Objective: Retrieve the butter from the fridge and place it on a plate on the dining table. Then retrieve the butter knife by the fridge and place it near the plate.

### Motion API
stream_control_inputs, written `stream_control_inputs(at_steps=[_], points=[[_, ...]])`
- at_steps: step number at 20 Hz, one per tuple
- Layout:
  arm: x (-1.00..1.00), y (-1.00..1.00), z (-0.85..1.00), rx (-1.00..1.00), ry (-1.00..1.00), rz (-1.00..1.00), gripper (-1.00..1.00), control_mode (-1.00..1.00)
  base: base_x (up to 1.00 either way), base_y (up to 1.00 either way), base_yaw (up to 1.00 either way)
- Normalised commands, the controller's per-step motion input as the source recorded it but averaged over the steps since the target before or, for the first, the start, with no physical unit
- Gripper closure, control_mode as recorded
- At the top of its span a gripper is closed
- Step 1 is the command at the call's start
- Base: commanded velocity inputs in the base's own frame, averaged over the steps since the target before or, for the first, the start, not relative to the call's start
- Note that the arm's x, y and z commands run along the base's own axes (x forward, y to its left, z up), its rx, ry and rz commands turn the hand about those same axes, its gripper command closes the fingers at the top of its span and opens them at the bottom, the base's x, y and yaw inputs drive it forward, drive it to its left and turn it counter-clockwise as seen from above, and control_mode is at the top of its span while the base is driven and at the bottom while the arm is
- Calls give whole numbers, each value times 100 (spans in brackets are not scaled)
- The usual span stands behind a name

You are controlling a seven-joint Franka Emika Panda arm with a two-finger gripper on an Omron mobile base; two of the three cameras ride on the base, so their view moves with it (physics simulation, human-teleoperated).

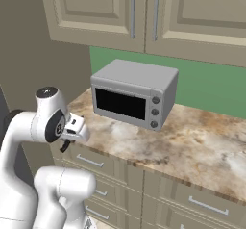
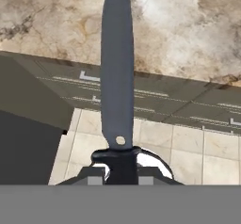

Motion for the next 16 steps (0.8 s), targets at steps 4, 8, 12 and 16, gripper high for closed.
stream_control_inputs(at_steps=[4,8,12,16], points=[[-6,-18,0,-8,0,1,100,-100,0,0,0],[0,0,0,0,0,0,100,-100,0,0,0],[0,0,0,0,0,0,100,-100,0,0,0],[0,0,0,0,0,0,100,100,-15,-12,-7]])
